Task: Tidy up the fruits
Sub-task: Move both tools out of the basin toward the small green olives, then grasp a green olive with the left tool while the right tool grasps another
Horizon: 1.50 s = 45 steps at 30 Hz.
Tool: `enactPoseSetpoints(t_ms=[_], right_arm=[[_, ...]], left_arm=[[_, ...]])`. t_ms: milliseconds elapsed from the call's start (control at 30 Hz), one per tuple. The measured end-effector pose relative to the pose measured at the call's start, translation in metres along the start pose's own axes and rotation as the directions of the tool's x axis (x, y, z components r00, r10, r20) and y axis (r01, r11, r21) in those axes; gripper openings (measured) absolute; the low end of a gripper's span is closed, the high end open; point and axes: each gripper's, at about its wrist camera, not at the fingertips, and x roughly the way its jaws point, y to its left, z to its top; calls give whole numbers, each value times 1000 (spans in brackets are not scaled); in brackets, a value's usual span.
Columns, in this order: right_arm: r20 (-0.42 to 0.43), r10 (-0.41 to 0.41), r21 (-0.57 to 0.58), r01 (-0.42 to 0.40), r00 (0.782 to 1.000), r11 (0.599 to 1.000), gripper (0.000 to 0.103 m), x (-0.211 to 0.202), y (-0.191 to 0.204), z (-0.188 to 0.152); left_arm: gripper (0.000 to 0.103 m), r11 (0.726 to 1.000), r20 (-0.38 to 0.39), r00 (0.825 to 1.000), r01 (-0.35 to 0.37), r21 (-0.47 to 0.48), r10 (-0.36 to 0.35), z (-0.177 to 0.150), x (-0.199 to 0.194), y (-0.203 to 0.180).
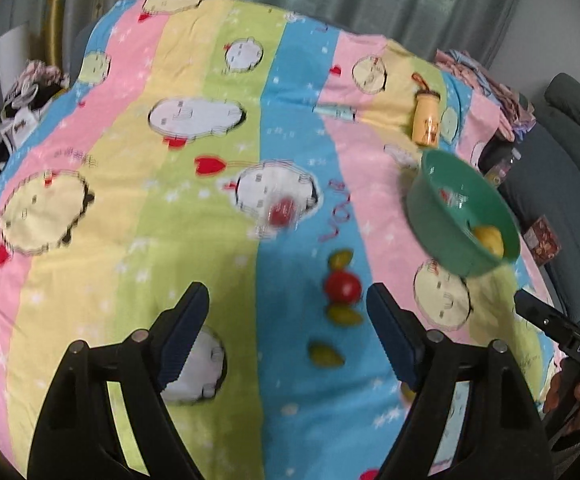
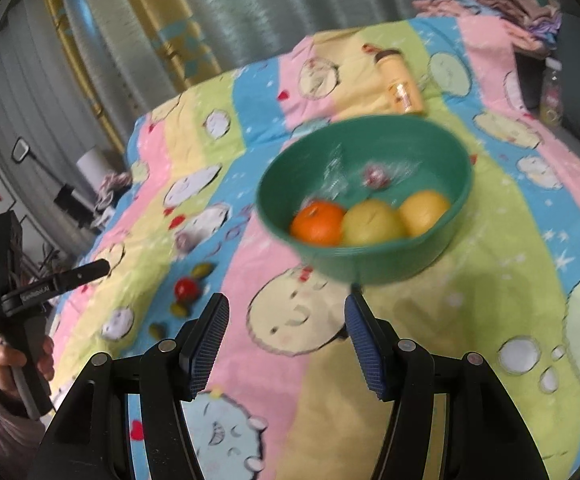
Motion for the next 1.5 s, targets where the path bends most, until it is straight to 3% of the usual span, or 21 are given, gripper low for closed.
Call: enactPoseSetpoints(t_ms=[233,433,533,700,867,1067,1133,1300,1500], right_arm=[[-68,31,-24,-32,997,999,61,11,23,-18],[-151,89,-81,-102,984,991,61,25,51,-34],[-193,133,-84,-152,972,985,61,35,63,-43],[-231,109,-165,-149,967,975,61,48,85,-54],[-248,97,-196,-148,964,969,48,61,94,-57],[-255,88,-182,-137,963,974,39,72,93,-59],[-252,86,-186,-136,964,973,38,74,93,-60],[-237,74,-194,-122,969,973,27,76,91,-61],[-226,84,-184,-127,971,975,21,75,86,-60]], left_arm=[[81,999,-73,997,38,-30,-40,-31,6,6],[81,997,-84,993,79,-27,-81,-40,7,4],[80,997,-82,993,83,-6,-83,-44,7,1],[79,994,-82,994,85,68,-79,-53,13,-9],[74,993,-96,991,97,73,-90,-56,30,-15],[58,998,-82,996,38,57,-33,-55,48,-24],[46,998,-73,997,32,60,-27,-53,50,-26],[27,995,-67,998,13,96,-6,-56,54,-30],[26,995,-79,996,51,90,-44,-57,51,-26]])
